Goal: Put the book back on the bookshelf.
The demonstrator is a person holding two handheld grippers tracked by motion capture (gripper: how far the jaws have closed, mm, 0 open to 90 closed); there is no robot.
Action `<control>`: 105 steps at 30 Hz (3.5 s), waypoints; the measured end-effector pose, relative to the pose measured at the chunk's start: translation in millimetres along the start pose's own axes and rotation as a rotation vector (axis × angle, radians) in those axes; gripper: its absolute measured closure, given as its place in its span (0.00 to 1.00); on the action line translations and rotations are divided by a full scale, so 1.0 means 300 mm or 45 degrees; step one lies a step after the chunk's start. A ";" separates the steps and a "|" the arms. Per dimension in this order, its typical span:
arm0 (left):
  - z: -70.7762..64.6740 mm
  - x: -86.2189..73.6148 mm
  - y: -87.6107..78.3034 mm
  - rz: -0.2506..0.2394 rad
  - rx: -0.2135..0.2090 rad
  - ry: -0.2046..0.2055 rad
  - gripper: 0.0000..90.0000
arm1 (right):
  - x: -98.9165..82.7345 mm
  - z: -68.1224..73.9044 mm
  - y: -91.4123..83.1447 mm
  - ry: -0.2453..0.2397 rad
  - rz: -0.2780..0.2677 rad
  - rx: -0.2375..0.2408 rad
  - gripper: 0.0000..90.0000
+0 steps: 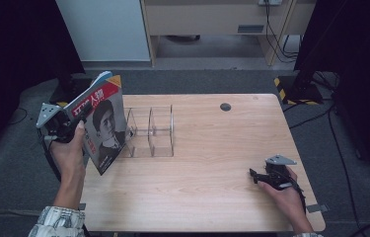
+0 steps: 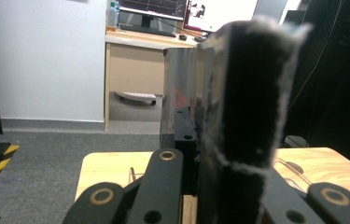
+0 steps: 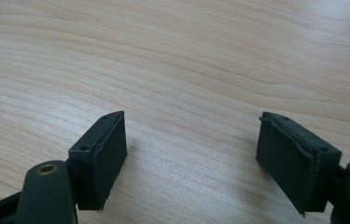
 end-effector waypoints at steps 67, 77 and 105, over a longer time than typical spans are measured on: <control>-0.003 -0.079 0.030 -0.123 -0.023 -0.011 0.95 | 0.001 0.004 0.001 -0.001 -0.003 0.004 0.27; 0.002 -0.091 0.027 -0.150 -0.024 -0.033 0.95 | 0.000 0.005 0.000 -0.005 -0.002 0.004 0.27; -0.006 -0.094 0.044 -0.171 -0.031 -0.049 0.95 | 0.000 0.007 0.001 -0.015 -0.003 0.006 0.27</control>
Point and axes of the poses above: each handheld gripper's, and its own axes: y roughly forward along the jaws, x roughly out of its top, z roughly to its left, the point moved 8 cm from there along y, roughly forward along the jaws, and after that the axes turned 15 degrees about z, right-handed, at the moved point
